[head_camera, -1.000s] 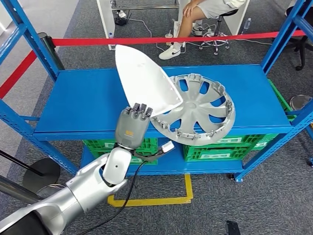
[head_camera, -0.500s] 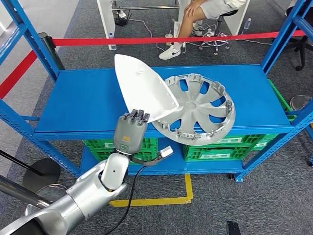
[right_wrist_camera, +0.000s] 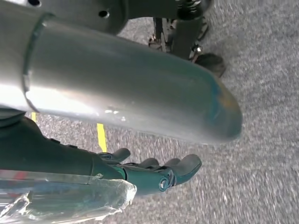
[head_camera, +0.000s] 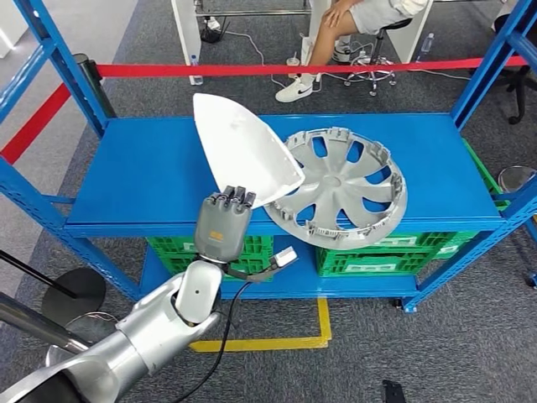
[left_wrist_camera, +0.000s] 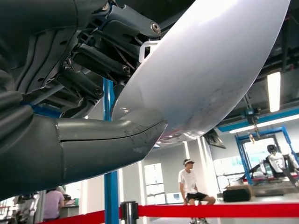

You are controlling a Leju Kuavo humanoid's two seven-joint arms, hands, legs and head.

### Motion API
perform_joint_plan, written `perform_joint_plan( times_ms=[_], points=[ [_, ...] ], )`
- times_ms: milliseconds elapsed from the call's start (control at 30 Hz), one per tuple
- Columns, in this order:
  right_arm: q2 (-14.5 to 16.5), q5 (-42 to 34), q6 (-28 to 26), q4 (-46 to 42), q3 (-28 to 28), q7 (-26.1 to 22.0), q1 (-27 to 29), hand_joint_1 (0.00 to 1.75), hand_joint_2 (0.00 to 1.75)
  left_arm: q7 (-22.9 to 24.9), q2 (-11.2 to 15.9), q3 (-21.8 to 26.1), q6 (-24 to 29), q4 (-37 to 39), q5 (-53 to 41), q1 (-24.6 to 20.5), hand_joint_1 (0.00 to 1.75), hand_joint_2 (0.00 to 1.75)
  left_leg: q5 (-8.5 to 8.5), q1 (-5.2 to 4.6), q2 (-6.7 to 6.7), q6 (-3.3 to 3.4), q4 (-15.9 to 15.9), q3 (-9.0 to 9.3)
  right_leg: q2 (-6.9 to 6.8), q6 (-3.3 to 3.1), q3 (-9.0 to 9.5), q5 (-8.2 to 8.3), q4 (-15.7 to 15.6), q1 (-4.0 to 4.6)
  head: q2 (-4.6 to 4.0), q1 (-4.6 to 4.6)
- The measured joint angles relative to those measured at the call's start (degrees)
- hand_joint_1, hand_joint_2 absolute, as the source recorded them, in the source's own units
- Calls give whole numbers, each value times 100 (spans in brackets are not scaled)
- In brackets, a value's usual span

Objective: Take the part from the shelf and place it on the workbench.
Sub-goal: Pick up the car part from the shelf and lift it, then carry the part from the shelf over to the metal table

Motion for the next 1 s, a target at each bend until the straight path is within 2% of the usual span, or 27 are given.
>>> perform_joint_plan(
  times_ms=[33,67,100,133,167,200,233,333,367,433,500,533,567,600,633,700,733,767,867,900,933,1000],
  points=[
    [0,8,2,1,-9,2,4,0,0,-16,-3,2,4,39,0,17,175,175,-1,6,4,-9,7,-8,-2,33,-118,-72,269,-25,0,5],
    [-1,14,3,0,-18,4,7,0,0,-27,-4,2,5,75,0,34,175,175,-5,18,7,-28,20,-14,-5,69,-145,-40,338,-51,0,4],
    [-1,19,3,-1,-26,4,7,0,0,-37,-4,2,5,107,0,46,175,175,-17,42,7,-62,49,-23,-11,110,-59,96,179,-80,0,6],
    [-2,23,2,-1,-31,4,5,0,0,-43,-5,2,5,133,0,52,175,175,-44,74,6,-115,101,-36,-22,162,117,279,-166,-117,0,8],
    [14,26,3,2,-32,4,-3,0,0,-43,-2,4,6,153,0,52,175,175,-77,93,1,-177,164,-65,-26,221,290,381,-492,-137,0,25],
    [31,28,5,5,-33,4,-13,0,0,-43,-3,7,9,172,1,47,175,175,-115,98,-4,-243,261,-116,-20,231,426,446,-748,-154,0,56],
    [48,32,7,9,-34,6,-22,0,0,-44,-2,10,14,187,1,44,175,175,-133,89,-10,-296,345,-172,-10,206,482,444,-861,-160,0,69],
    [66,49,9,15,-38,13,-25,0,0,-47,-2,16,32,229,0,44,175,175,-124,73,-20,-379,455,-301,15,45,391,436,-765,-141,0,32],
    [66,54,8,15,-42,15,-22,0,0,-47,-1,18,37,245,0,45,175,175,-182,83,-19,-395,502,-333,16,7,354,449,-743,-129,0,16],
    [66,63,8,15,-50,19,-23,0,0,-47,-2,27,52,277,1,45,175,175,-506,97,-18,-403,894,-491,13,-84,298,484,-742,-99,0,2],
    [66,69,7,15,-59,20,-31,0,0,-47,-1,39,70,310,1,48,175,175,-944,80,-19,-354,1653,-777,4,-166,250,532,-750,-38,0,-3],
    [66,69,7,16,-62,20,-34,0,0,-49,1,43,76,328,1,52,175,175,-1083,58,-19,-312,1970,-889,0,-198,220,558,-751,-2,0,-2],
    [66,69,7,16,-64,20,-37,0,0,-51,2,46,78,347,1,57,175,175,-1129,26,-19,-259,2128,-928,-3,-228,183,588,-751,35,0,0],
    [66,69,8,16,-67,20,-40,0,0,-52,3,49,79,364,1,62,175,175,-1077,-18,-20,-195,2077,-868,-3,-251,141,623,-753,67,0,2],
    [67,70,8,16,-68,19,-43,0,0,-54,2,52,81,377,1,63,175,175,-946,-76,-20,-121,1810,-701,-1,-267,94,665,-757,91,0,2],
    [82,74,8,16,-70,19,-45,0,0,-54,-5,71,85,389,2,53,175,175,-669,-214,-10,55,977,-207,3,-278,18,763,-771,114,0,5],
    [93,78,7,16,-70,16,-43,0,0,-54,-10,86,88,391,2,47,175,175,-578,-270,2,115,653,-27,0,-271,-4,813,-785,113,0,6],
    [104,78,5,16,-73,15,-39,0,0,-62,-13,104,90,392,1,43,175,175,-527,-310,14,156,465,68,-10,-255,-16,863,-804,103,0,5],
    [113,75,-10,16,-85,13,-32,0,0,-125,-8,155,-32,358,0,87,175,175,-335,-321,31,170,315,35,-38,-180,-34,995,-897,84,0,0],
    [114,80,-25,17,-96,13,-34,0,0,-144,-2,174,-129,305,0,124,175,175,-233,-301,35,164,239,6,-35,-159,-75,933,-887,93,0,3],
    [114,85,-40,17,-107,12,-33,0,0,-155,8,196,-218,237,0,166,175,175,-124,-272,38,157,168,-41,-29,-137,-130,761,-788,103,0,12],
    [114,99,-63,18,-130,11,-26,0,0,-163,38,246,-338,92,1,242,175,175,46,-236,40,143,113,-186,-25,-89,-257,184,-263,99,0,39]
  ],
)
